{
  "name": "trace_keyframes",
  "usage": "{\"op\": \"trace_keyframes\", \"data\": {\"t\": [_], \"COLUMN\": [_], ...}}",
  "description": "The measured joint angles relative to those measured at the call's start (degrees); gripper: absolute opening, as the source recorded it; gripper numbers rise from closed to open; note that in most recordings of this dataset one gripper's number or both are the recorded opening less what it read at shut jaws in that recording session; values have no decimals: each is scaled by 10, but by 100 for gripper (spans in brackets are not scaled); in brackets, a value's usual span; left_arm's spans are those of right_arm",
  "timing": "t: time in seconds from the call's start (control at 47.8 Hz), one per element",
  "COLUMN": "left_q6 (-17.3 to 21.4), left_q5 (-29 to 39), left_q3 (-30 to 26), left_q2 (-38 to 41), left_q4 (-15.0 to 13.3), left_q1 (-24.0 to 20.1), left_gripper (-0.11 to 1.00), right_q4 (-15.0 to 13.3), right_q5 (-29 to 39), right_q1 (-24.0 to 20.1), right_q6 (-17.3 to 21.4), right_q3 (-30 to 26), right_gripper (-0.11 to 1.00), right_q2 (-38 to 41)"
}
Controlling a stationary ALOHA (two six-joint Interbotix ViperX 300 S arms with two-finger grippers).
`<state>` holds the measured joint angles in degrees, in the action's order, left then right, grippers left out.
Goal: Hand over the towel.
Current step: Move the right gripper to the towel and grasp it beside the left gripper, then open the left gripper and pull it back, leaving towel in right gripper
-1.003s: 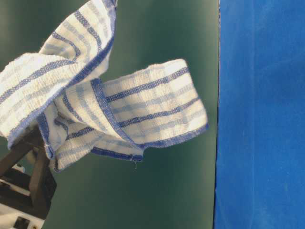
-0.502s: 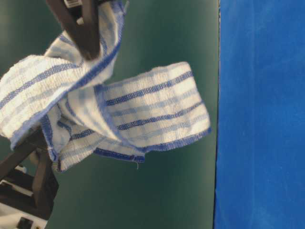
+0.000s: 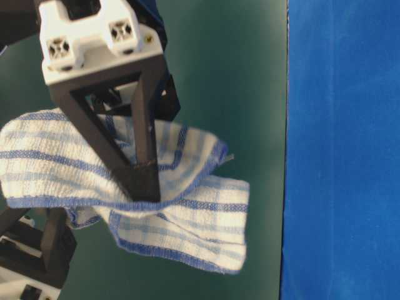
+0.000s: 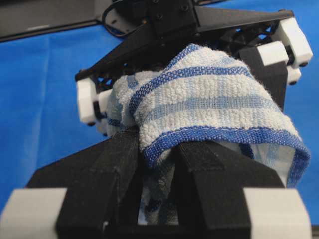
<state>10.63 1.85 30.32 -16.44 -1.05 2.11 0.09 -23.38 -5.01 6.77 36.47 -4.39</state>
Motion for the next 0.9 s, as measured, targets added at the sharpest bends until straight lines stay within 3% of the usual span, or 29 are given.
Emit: {"op": "trace_keyframes", "data": {"t": [0.293, 0.355, 0.523, 0.899], "left_q6": [0, -1, -1, -10], "left_q5": [0, 0, 0, 0], "left_q3": [0, 0, 0, 0], "left_q2": [-1, -1, 0, 0], "left_q4": [0, 0, 0, 0], "left_q1": [1, 3, 6, 6], "left_gripper": [12, 12, 12, 12], "right_q4": [0, 0, 0, -1], "right_q5": [3, 7, 12, 15], "right_q1": [1, 2, 4, 6], "right_q6": [-5, -7, -7, -8], "right_q3": [-2, -2, -2, -2], "right_gripper": [66, 54, 7, 6], "right_q2": [2, 2, 2, 2]}}
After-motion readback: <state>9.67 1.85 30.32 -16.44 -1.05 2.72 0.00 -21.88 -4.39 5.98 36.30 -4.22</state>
